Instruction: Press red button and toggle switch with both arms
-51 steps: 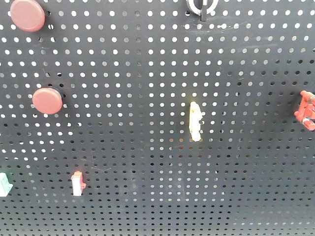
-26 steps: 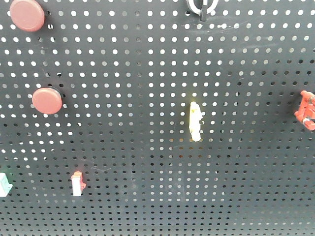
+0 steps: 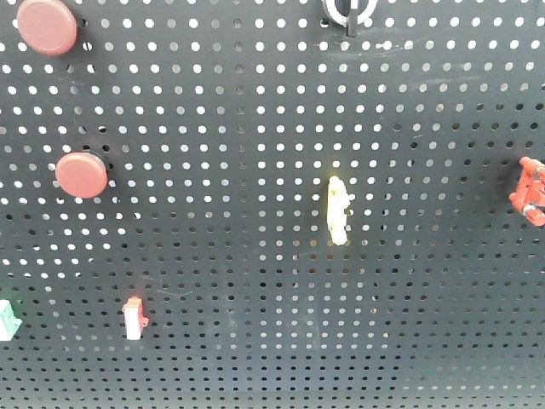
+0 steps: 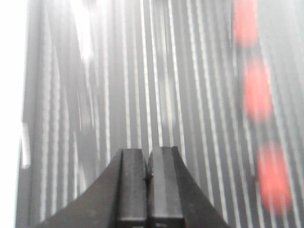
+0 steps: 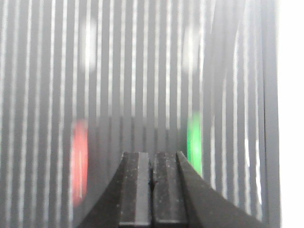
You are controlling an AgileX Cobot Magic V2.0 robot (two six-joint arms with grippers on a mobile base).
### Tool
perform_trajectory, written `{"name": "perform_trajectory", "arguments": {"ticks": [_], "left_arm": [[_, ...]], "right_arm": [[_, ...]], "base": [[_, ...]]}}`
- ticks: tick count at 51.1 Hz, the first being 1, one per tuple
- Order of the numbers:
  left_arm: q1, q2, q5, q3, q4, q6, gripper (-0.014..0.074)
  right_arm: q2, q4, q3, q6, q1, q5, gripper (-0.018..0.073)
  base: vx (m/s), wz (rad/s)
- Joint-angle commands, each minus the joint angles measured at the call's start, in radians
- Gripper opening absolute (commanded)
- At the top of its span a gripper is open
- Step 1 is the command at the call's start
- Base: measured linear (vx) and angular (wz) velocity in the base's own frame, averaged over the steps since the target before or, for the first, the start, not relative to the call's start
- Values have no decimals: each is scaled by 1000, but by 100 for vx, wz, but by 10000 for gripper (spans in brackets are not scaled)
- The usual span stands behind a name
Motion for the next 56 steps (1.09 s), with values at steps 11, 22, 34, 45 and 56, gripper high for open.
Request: {"name": "perform_trajectory", "arguments": {"ticks": [11, 22, 34, 45, 56], "left_arm": [[-3, 302, -6, -272, -9, -12, 2], [-4, 427, 88, -272, -23, -12, 2], [-162, 505, 17, -275, -131, 30, 2], [-338, 560, -51, -283, -132, 70, 2], [-442, 670, -44, -410, -132, 87, 2]], "right_arm": [[326, -4, -271, 13, 0, -64, -3], [441, -4, -272, 14, 0, -125, -3], [461, -4, -272, 14, 0, -153, -3], [461, -4, -272, 14, 0, -153, -3], [461, -4, -272, 14, 0, -153, -3]], "base": [[0, 0], [0, 0], [0, 0], [0, 0], [0, 0]]}}
